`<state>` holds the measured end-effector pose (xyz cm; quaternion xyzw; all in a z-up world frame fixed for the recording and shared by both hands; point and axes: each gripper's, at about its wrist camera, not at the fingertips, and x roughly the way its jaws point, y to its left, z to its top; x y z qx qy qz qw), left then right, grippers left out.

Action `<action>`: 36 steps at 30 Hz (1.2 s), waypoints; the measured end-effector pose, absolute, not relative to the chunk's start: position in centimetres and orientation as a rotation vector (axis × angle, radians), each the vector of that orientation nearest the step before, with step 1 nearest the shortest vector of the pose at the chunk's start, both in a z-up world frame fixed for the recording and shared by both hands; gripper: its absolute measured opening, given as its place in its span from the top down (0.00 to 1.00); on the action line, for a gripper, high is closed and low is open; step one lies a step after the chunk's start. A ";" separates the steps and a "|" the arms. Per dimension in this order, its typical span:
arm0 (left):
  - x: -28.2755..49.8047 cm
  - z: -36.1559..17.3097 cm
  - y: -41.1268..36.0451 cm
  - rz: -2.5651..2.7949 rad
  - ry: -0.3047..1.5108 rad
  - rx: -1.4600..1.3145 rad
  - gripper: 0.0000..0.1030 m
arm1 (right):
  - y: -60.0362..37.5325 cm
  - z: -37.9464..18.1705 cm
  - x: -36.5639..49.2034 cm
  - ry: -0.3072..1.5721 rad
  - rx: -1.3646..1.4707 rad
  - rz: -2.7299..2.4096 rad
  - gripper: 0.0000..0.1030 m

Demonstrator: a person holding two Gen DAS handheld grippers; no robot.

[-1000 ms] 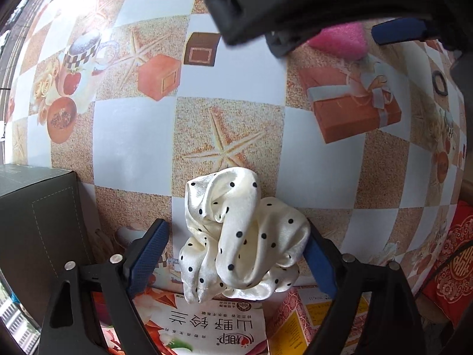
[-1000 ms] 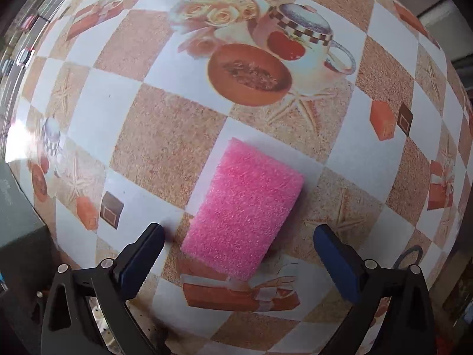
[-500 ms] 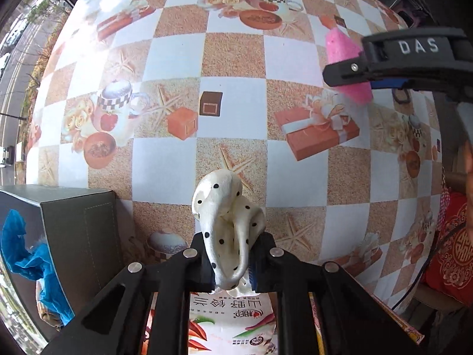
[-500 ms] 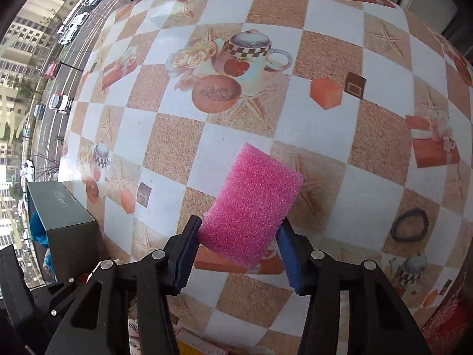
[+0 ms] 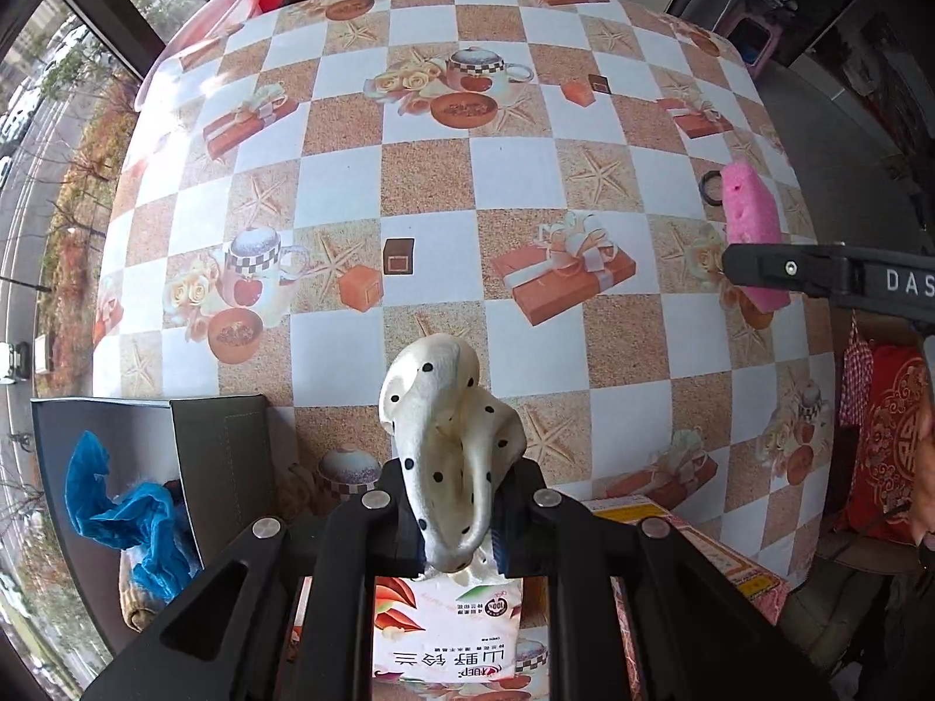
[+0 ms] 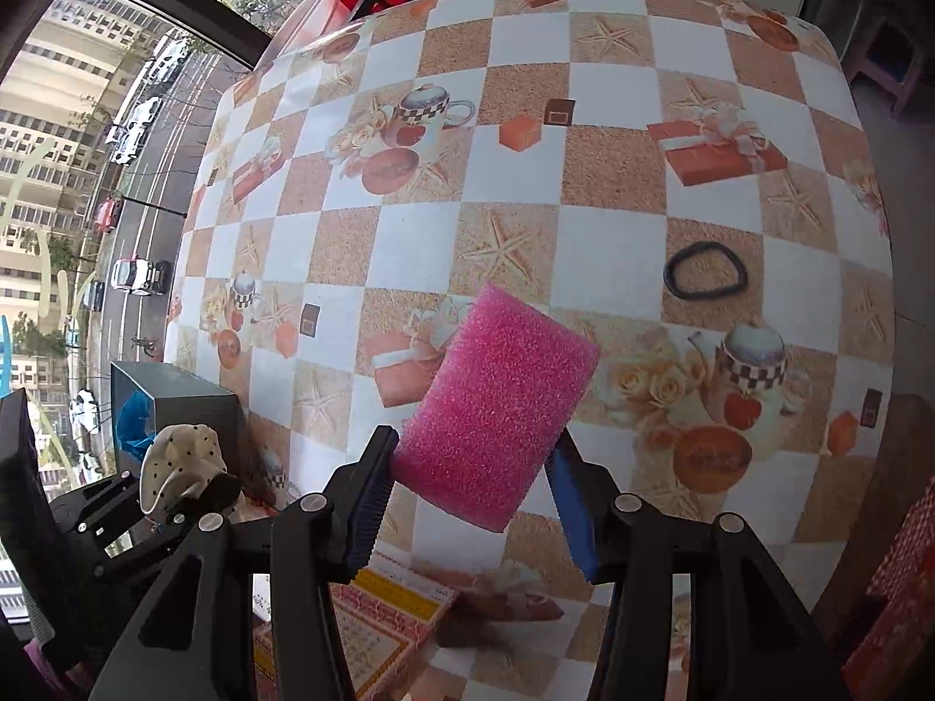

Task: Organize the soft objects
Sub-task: 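Lift and carry the scrunchie in the left tool and sponge in the right tool toward the box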

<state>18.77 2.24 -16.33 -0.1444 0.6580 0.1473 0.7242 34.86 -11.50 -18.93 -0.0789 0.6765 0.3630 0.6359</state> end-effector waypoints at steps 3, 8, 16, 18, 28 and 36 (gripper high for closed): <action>17.7 -15.1 1.9 0.308 1.438 -0.298 0.84 | -13.1 -18.5 34.1 1.547 -0.157 0.808 0.49; 16.9 -14.1 0.8 0.268 1.418 -0.276 0.84 | -15.4 -17.2 32.2 1.542 -0.122 0.779 0.49; 14.0 -12.6 -0.2 0.194 1.383 -0.260 0.84 | -18.3 -14.4 27.4 1.514 -0.061 0.750 0.49; 13.0 -12.3 -0.5 0.172 1.379 -0.258 0.84 | -18.7 -13.9 26.0 1.508 -0.048 0.739 0.49; 7.8 -10.4 -0.9 0.053 1.348 -0.274 0.84 | -19.8 -10.7 19.0 1.452 -0.028 0.713 0.49; 3.8 -9.4 -1.4 -0.002 1.332 -0.244 0.84 | -19.3 -9.9 13.7 1.464 -0.041 0.714 0.49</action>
